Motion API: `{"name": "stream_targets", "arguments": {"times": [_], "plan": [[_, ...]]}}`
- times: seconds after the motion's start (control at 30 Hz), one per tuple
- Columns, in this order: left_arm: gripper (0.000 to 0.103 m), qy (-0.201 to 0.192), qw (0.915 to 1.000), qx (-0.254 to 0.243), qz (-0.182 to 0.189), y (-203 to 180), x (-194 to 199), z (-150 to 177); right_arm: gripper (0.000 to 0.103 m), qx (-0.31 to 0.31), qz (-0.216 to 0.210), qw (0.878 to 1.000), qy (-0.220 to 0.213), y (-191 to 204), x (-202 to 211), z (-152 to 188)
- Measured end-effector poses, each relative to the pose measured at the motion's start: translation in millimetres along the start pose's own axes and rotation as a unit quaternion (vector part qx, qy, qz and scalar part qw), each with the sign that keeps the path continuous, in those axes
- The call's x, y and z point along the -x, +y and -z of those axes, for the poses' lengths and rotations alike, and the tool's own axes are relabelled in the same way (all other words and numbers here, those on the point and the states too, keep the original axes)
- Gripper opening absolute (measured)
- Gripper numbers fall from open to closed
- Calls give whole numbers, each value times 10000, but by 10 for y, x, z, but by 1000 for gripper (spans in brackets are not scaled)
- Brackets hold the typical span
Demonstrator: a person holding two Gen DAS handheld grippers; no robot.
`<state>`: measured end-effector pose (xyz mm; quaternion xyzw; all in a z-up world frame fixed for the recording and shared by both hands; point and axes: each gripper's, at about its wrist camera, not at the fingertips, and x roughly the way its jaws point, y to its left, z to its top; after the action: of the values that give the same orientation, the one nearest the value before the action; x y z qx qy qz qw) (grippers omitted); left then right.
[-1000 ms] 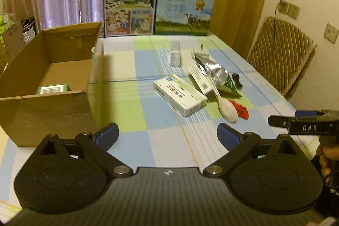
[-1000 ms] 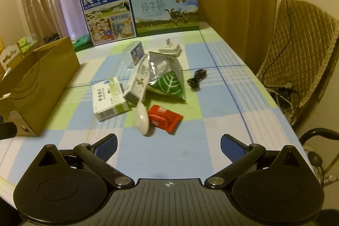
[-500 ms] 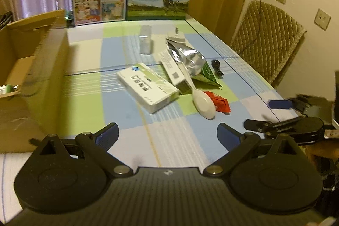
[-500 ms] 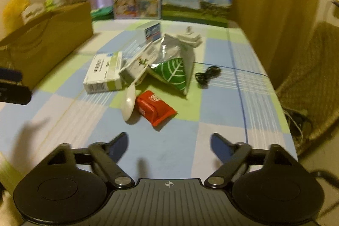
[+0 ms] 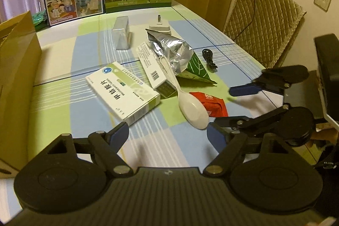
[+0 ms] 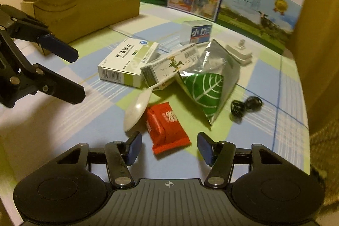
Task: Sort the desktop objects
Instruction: 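Grasp the red snack packet with right gripper while left gripper moves to the white spoon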
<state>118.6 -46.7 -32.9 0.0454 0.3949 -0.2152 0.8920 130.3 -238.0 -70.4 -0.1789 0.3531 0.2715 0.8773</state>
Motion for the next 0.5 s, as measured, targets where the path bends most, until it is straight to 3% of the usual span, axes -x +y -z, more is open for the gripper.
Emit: {"name": "stream_targets", "arguments": {"times": [0.17, 0.27, 0.37, 0.5], "plan": [[77, 32, 10000, 21, 8, 10, -101, -17, 54, 11, -270, 9996, -32, -78, -131, -41], [77, 38, 10000, 49, 36, 7, -152, -27, 36, -206, -360, 9991, -33, -120, -134, -42], [77, 30, 9999, 30, 93, -33, -196, -42, 31, -376, -199, 9991, 36, -121, -61, -26], [75, 27, 9998, 9, 206, -131, -293, -84, 25, -714, 434, 9964, 165, -146, 100, 58]]}}
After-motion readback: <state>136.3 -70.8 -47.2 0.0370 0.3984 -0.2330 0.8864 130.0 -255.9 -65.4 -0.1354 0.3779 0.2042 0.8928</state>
